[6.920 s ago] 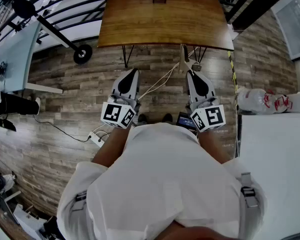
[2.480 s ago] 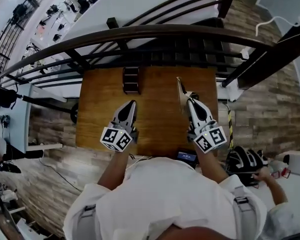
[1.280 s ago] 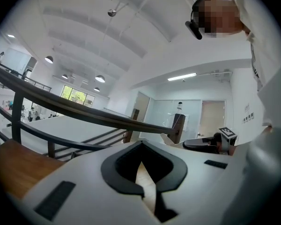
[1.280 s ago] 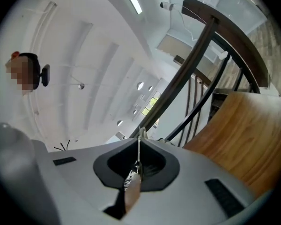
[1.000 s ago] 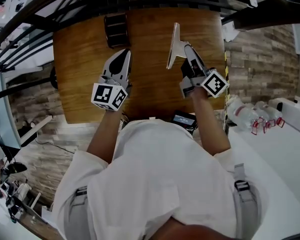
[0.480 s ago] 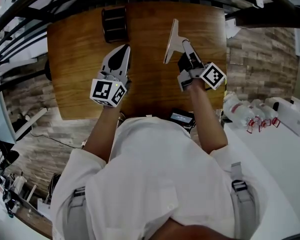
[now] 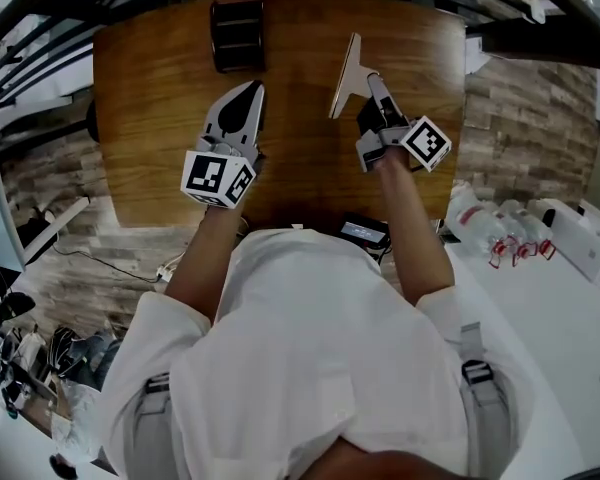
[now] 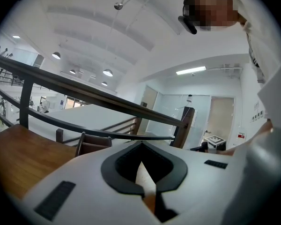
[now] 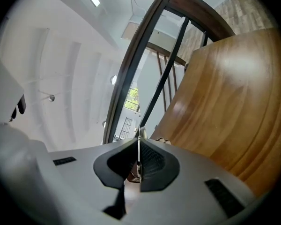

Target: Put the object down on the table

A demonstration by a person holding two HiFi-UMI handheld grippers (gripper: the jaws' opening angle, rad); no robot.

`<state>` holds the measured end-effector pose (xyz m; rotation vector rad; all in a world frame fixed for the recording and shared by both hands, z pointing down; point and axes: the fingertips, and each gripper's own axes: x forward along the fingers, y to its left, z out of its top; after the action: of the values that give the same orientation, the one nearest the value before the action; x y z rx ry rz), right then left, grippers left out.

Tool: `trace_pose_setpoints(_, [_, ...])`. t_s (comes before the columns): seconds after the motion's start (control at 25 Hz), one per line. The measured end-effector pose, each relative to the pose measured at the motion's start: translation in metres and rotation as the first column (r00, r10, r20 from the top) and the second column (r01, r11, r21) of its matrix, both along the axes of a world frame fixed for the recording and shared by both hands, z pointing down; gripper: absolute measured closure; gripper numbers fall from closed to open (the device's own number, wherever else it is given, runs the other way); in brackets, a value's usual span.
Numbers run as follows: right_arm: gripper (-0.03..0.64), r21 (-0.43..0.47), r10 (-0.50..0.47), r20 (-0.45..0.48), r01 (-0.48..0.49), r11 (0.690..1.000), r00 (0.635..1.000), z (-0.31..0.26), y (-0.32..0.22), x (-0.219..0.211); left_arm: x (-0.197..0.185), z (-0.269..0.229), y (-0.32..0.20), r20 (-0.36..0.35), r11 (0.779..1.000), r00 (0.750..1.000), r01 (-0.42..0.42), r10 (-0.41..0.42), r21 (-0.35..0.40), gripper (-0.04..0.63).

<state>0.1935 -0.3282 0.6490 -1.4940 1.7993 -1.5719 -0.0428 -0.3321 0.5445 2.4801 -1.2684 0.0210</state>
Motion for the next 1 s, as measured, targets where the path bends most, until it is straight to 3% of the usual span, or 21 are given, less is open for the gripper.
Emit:
trace_pose_setpoints(0.08, [0.591, 0.057, -0.038, 0.003, 0.038, 0.998, 0.999, -0.001, -0.007, -0.008, -0.003, 0.003, 0.0, -0.002, 1.0, 1.0, 0.002, -0.002, -0.006, 0.581])
trace_pose_setpoints(0.2, [0.59, -0.037, 0.007, 0.023, -0.006, 0.999, 1.0, 0.021, -0.002, -0.009, -0.007, 0.009, 0.0, -0.003, 1.0, 1.0, 0.003, -0.003, -0.016, 0.581])
trace_pose_setpoints(0.72, [0.589, -0.097, -0.017, 0.049, 0.021, 0.995, 0.999, 0.058, -0.001, -0.026, -0.024, 0.025, 0.005, 0.004, 0.999, 1.0, 0.023, -0.023, -0.045, 0.581])
trace_pose_setpoints(1.0, [0.591, -0.025, -0.05, 0.09, 0.053, 0.998, 0.995, 0.057, -0.013, -0.036, -0.028, 0.027, 0.006, 0.0, 0.998, 1.0, 0.03, -0.03, -0.057, 0.58])
